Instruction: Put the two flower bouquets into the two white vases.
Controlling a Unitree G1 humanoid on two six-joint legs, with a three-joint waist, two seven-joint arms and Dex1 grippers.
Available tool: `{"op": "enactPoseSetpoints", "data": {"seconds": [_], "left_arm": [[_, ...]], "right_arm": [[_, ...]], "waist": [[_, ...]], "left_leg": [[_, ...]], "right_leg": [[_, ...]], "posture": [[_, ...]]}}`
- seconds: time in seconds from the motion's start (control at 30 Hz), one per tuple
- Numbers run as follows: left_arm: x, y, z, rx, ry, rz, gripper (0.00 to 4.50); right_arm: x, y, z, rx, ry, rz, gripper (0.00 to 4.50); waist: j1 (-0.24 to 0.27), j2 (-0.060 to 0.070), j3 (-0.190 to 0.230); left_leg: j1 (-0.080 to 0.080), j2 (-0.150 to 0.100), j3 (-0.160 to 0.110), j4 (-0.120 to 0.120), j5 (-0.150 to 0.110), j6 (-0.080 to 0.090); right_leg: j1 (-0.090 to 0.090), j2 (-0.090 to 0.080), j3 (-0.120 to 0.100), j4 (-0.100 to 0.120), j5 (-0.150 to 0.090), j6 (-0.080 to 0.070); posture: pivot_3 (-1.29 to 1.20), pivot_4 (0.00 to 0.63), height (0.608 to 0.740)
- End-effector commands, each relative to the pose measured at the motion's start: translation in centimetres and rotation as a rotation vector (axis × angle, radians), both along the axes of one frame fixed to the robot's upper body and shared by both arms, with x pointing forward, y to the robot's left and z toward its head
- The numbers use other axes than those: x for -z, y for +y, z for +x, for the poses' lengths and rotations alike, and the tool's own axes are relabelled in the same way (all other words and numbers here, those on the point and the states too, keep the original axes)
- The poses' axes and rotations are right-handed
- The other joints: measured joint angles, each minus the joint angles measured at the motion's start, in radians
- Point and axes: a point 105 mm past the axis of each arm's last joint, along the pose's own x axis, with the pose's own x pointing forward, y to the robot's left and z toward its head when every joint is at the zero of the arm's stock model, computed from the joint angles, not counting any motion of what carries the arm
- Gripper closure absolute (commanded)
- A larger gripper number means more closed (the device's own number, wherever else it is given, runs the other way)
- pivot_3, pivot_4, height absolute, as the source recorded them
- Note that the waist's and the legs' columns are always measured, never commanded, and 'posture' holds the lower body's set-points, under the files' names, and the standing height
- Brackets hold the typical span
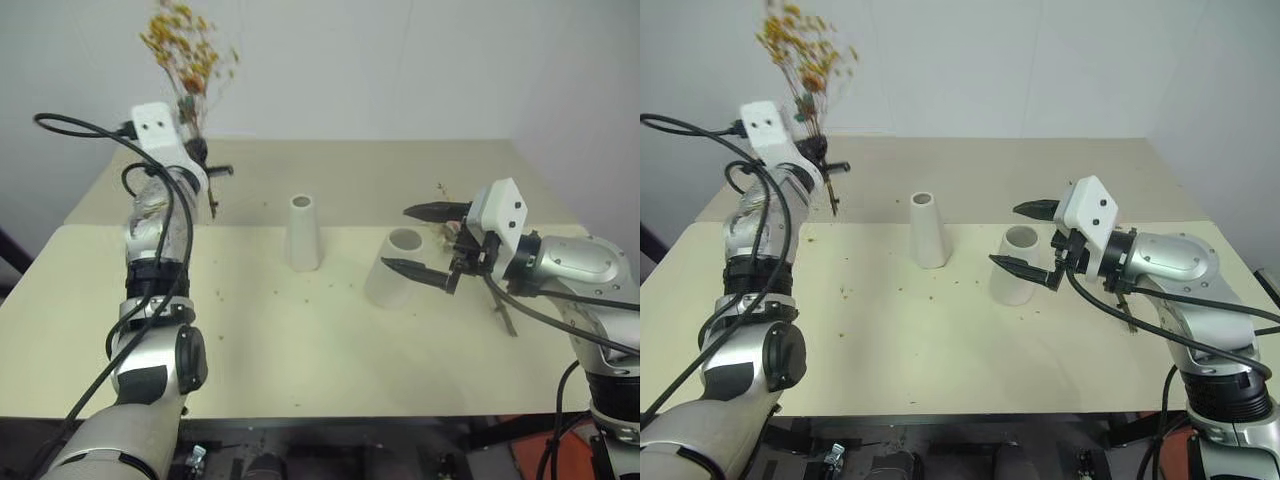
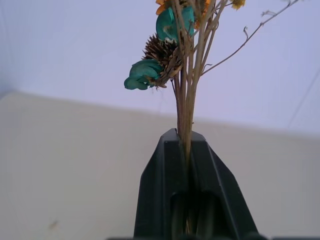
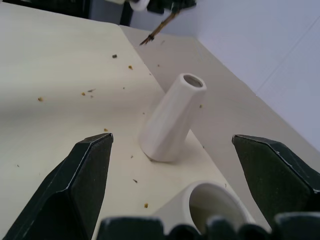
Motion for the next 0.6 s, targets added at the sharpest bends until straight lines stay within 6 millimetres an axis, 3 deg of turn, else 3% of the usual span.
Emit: {"op": "enactPoseSetpoints", "data": {"seconds": [0.03, 0.23, 0.43, 0.6], "left_arm": [[-4.3, 0.2, -1.2, 0.107, -0.257, -0.139, 4.48], [-4.7, -2.6, -2.8, 0.447, -0.546, -0.216, 4.48], [-3.6, -3.9, -2.6, 0.612, -0.572, -0.263, 4.48], [-4.4, -4.4, -2.5, 0.69, -0.584, -0.349, 4.48]], "right_arm": [[-1.3, -0.1, -0.6, 0.013, -0.073, 0.015, 0.0], [-0.8, -0.1, -1.0, 0.038, -0.08, 0.021, 0.0], [-0.9, -0.1, -1.5, 0.057, -0.096, 0.031, 0.0], [-0.9, 0.2, -1.8, 0.067, -0.106, 0.035, 0.0]], "waist": [[0.0, 0.0, 0.0], [0.003, 0.0, 0.0], [-0.005, 0.0, 0.0], [-0.007, 0.0, 0.0]], "left_leg": [[0.0, 0.0, 0.0, 0.0, 0.0, 0.0], [-0.001, 0.0, 0.0, 0.0, 0.0, 0.0], [-0.001, 0.0, 0.0, 0.001, 0.0, 0.0], [-0.001, 0.0, 0.0, 0.001, 0.0, 0.0]], "right_leg": [[0.0, 0.0, 0.0, 0.0, 0.0, 0.0], [0.001, 0.0, 0.0, -0.001, 0.0, 0.0], [0.001, 0.0, 0.0, -0.001, 0.0, 0.001], [0.0, 0.0, 0.0, -0.001, 0.0, 0.001]], "posture": [[0.0, 0.15, 0.74], [0.0, 0.15, 0.74], [0.0, 0.15, 0.74], [0.0, 0.15, 0.74]]}}
